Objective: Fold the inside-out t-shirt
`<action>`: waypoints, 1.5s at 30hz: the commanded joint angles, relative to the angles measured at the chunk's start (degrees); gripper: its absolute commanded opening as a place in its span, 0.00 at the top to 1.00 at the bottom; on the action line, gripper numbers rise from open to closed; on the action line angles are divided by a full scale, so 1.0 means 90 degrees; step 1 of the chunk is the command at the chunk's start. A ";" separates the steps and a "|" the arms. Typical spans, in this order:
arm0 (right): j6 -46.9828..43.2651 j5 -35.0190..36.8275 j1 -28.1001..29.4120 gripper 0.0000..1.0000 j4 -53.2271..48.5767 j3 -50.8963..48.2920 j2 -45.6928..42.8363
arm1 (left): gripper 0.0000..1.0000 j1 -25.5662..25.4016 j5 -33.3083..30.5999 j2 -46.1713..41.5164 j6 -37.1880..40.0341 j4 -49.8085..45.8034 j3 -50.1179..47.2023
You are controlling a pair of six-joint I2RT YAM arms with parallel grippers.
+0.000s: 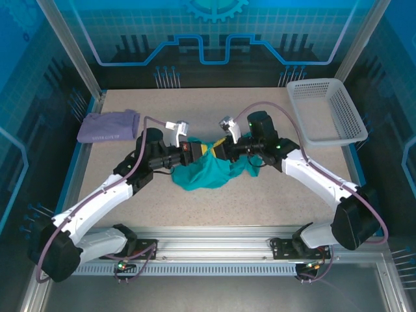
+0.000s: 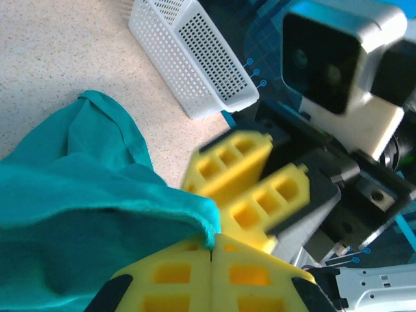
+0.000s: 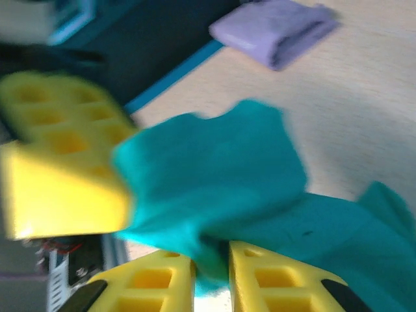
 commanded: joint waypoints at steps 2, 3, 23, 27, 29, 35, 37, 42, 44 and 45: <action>0.0357 0.2574 0.0201 0.78 -0.1551 0.0760 0.0070 | 1.00 -0.0247 -0.0030 -0.0340 0.0075 -0.0150 0.0247; 0.0335 0.2832 0.0282 0.77 -0.1655 0.0801 0.0032 | 1.00 -0.0317 -0.0180 -0.0376 0.0056 -0.0150 0.0246; 0.1019 0.3845 0.2005 0.42 0.1954 -0.1818 -0.1211 | 1.00 -0.1075 -0.2326 -0.0268 -0.0381 -0.0345 0.0529; 0.1406 0.4371 0.2048 0.40 0.2733 -0.1888 -0.0686 | 1.00 -0.1076 -0.2314 -0.0367 -0.0426 -0.0370 0.0525; 0.1436 0.4441 0.2041 0.39 0.3160 -0.1853 -0.0429 | 1.00 -0.1068 -0.2309 -0.0398 -0.0454 -0.0375 0.0520; 0.1343 0.4591 0.1762 0.78 0.3370 -0.1955 -0.0367 | 1.00 -0.1051 -0.2598 -0.0553 -0.0509 -0.0469 0.0487; 0.1037 0.3665 0.1427 0.94 0.3342 -0.2017 -0.0512 | 1.00 -0.0966 -0.2778 -0.0620 -0.0506 -0.0601 0.0501; 0.0524 -0.0039 0.0319 1.00 0.2698 -0.1737 -0.0616 | 1.00 -0.0399 -0.2749 -0.0495 -0.0491 -0.0928 0.0626; 0.0315 -0.0832 0.0114 1.00 0.2272 -0.1539 -0.0582 | 1.00 -0.0196 -0.2674 -0.0420 -0.0442 -0.0969 0.0656; 0.0245 -0.1149 0.0055 1.00 0.2160 -0.1480 -0.0573 | 1.00 -0.0107 -0.2621 -0.0376 -0.0396 -0.0988 0.0689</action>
